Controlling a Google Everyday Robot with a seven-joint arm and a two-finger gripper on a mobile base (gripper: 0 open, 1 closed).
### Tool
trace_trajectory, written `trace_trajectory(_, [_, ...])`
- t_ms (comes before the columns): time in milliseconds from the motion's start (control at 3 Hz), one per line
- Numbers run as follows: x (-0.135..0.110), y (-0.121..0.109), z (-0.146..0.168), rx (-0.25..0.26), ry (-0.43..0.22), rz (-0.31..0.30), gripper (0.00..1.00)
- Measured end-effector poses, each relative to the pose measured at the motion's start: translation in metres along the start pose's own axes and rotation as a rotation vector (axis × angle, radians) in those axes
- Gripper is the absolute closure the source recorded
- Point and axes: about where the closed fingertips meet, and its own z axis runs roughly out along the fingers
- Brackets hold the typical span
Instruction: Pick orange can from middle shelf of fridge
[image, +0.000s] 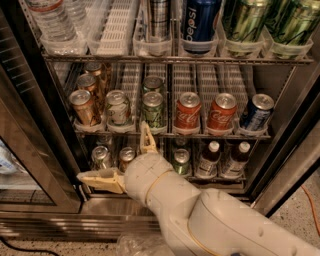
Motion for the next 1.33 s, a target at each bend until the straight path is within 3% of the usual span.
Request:
trace_trajectory(333, [0.005, 0.015, 0.014, -0.045, 0.042, 0.038, 0.00])
trace_trajectory(667, [0.005, 0.015, 0.014, -0.046, 0.042, 0.038, 0.00])
trace_trajectory(1333, [0.007, 0.038, 0.034, -0.108, -0.008, 0.044, 0.00])
